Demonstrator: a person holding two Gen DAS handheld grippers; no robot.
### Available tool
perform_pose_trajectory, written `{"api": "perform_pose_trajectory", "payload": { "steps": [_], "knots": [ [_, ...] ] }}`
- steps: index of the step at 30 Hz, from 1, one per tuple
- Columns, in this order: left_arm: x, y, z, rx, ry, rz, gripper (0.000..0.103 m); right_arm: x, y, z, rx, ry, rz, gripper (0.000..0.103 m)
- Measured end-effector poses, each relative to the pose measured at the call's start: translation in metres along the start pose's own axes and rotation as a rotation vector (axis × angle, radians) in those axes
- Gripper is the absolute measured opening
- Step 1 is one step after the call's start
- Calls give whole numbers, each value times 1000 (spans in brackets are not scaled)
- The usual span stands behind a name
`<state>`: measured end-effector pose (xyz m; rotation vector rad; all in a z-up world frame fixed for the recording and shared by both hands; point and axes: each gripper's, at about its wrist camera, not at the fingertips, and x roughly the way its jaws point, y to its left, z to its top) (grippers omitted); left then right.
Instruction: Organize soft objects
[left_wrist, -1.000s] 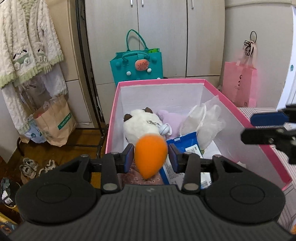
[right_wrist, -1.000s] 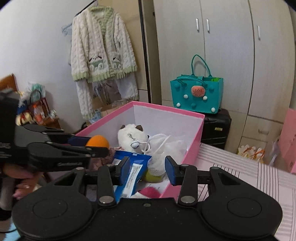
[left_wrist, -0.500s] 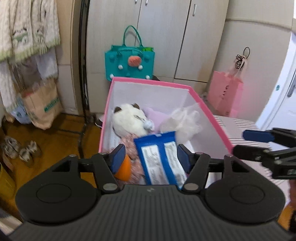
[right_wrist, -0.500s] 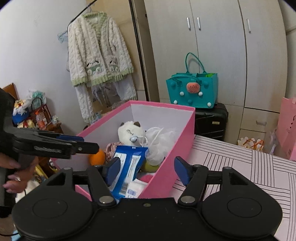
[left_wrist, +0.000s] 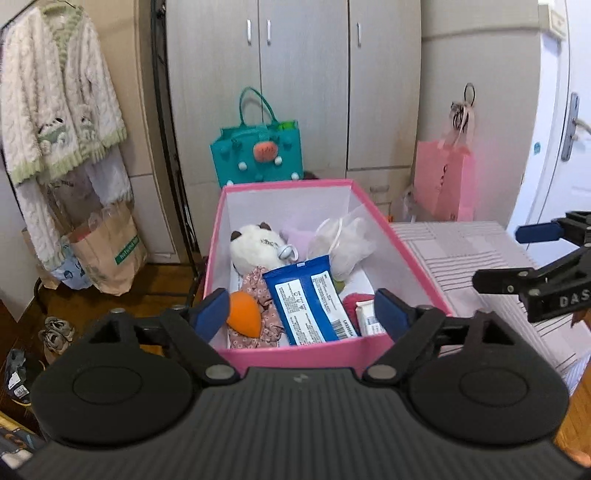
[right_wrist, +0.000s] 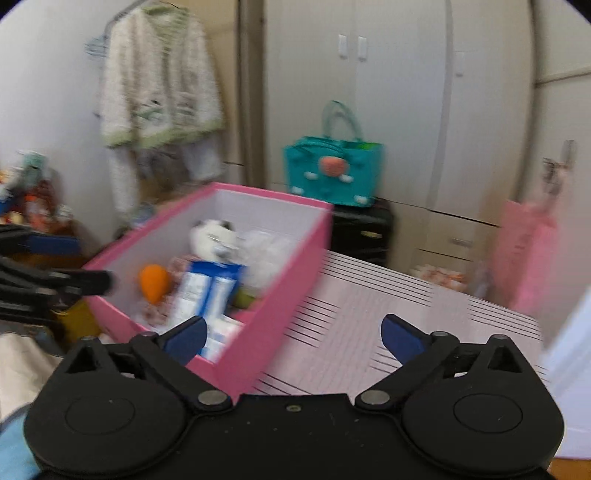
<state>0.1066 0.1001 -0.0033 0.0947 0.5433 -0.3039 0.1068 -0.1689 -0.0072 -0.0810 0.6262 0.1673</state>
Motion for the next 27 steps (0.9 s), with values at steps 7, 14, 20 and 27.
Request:
{"api": "perform_pose_trajectory", "payload": {
  "steps": [7,14,20,27],
  "knots": [
    [-21,-13,-9,-22,27,-33,100,-54,-5,-16,-56,-41,-99,102],
    [-30,-29,-15,-80,24,42,101,-85,-6,-30,79,-84,-197,101],
    [-41,-50,-27,-80,-68,136,101,-96,-3,-45,166,-123,-221,101],
    [-51,-74,-48,-39,-131,143,101,-108,-1,-63,169,-227,-257,102]
  ]
}}
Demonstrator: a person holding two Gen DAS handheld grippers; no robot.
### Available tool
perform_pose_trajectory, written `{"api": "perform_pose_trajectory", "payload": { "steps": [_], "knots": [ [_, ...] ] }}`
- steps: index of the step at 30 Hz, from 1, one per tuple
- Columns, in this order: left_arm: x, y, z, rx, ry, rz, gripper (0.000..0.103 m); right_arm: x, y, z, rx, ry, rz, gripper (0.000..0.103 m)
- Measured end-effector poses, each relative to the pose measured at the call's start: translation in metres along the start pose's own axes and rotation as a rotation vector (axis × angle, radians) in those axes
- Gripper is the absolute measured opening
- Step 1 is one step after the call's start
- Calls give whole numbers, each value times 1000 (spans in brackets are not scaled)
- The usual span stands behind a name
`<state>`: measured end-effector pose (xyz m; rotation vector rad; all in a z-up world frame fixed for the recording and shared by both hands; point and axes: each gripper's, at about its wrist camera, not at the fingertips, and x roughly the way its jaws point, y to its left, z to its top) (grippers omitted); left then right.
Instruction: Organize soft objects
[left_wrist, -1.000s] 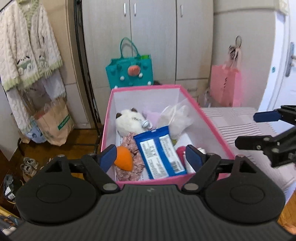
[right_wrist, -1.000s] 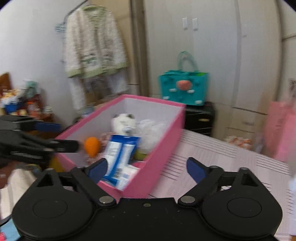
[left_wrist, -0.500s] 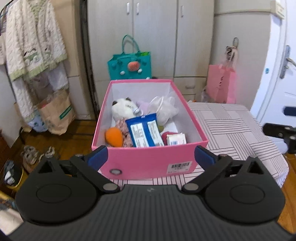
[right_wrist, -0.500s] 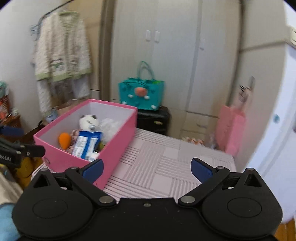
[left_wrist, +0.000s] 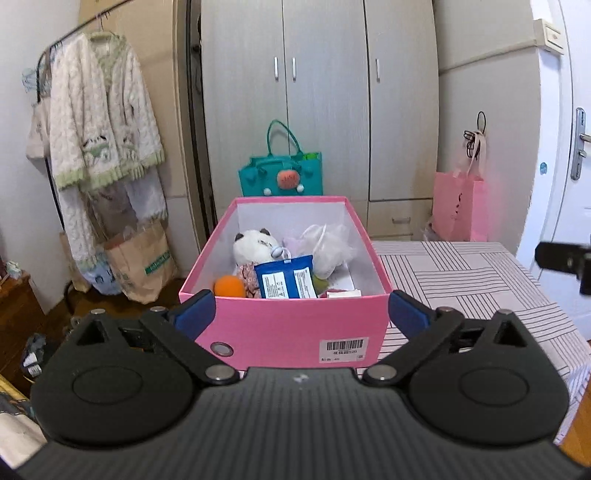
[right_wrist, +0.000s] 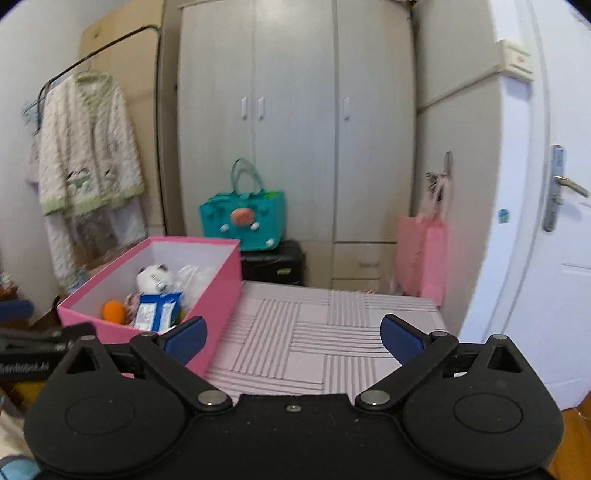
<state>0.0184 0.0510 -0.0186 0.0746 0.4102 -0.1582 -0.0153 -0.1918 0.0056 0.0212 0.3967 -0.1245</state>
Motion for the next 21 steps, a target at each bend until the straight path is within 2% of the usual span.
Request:
{"api": "perform_pose_trajectory", "payload": {
  "steps": [5,12,21],
  "knots": [
    [0,-7,-8,1,4,6,101,-7,-12,-11,87,-24,5,102],
    [-1,-15,-7,14,7,16,101,-4,-15,-16,96,53,-81,102],
    [-11,-23,-5,52,10,12,101,-26,-16,-18,82,38,-114,102]
  ]
}}
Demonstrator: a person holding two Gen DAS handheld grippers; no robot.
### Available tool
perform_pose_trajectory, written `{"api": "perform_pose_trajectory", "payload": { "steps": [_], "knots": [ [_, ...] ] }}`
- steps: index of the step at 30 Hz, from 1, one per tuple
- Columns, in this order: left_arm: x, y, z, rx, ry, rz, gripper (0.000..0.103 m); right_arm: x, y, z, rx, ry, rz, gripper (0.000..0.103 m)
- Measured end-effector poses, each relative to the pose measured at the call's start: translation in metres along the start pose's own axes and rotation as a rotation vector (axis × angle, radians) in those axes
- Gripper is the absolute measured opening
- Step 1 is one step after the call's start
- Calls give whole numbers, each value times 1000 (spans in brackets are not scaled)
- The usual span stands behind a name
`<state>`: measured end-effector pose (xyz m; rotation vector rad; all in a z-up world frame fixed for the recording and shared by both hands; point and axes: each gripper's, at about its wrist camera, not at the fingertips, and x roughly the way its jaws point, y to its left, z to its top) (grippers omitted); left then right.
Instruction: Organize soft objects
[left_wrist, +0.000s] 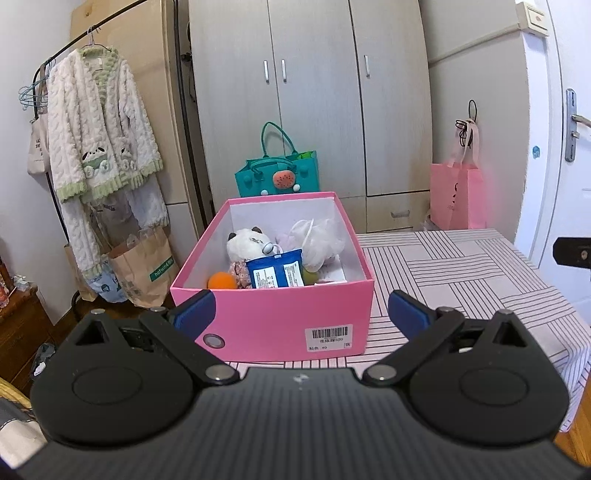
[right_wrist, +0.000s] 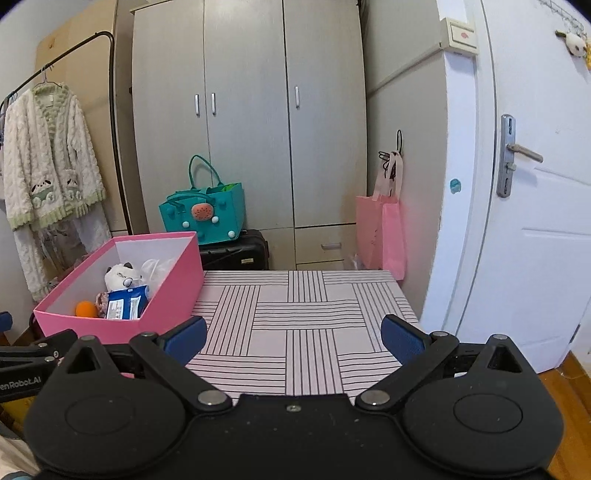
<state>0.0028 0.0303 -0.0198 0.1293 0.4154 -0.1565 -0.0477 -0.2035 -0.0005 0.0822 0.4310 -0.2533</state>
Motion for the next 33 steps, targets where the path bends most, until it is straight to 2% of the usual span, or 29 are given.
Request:
{"api": "perform_pose_trajectory", "payload": {
  "steps": [22,33],
  "knots": [
    [-4,4,0,-53,-7,-3,102,-7,3,-4,-45,-50,-47,102],
    [-7,4,-2,-47,-42,10,102,-10,6,-7,-71,-77,-53,102]
  ]
}}
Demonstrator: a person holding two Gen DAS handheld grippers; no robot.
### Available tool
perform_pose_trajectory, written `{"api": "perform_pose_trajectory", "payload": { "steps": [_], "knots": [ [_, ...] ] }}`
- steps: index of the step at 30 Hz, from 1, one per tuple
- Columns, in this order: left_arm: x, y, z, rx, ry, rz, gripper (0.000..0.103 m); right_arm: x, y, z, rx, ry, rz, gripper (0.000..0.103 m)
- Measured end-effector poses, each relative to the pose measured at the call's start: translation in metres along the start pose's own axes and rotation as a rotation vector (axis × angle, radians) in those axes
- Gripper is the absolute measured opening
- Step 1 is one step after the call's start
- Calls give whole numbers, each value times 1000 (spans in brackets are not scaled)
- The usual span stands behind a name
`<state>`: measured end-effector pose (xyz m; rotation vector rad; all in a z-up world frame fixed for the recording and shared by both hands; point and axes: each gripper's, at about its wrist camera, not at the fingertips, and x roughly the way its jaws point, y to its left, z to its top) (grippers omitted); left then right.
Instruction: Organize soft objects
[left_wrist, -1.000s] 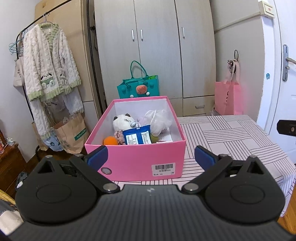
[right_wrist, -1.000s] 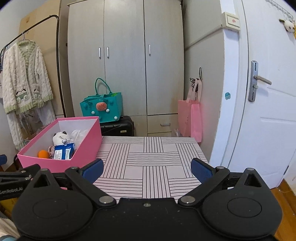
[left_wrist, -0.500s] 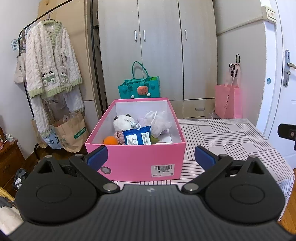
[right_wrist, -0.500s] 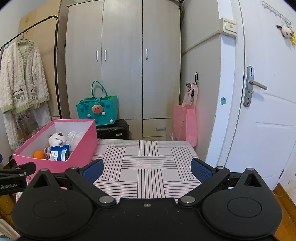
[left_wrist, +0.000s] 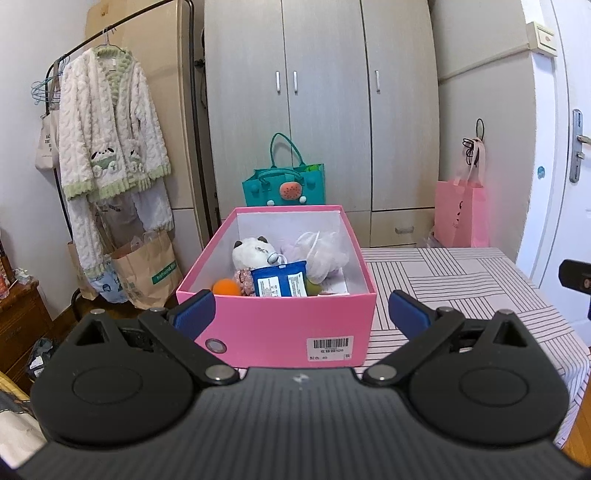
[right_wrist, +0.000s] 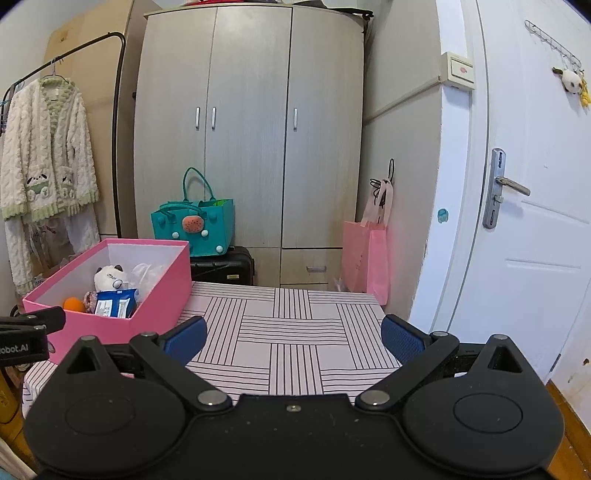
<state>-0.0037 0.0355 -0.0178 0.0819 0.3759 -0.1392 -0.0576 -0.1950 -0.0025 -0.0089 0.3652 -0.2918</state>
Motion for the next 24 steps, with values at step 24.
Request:
{"api": "perform_pose_trajectory", "payload": {
  "steps": [24],
  "knots": [
    [-4,-5,-4,33,-19,11,102,6,-5,-3,38,32,7,102]
  ]
}}
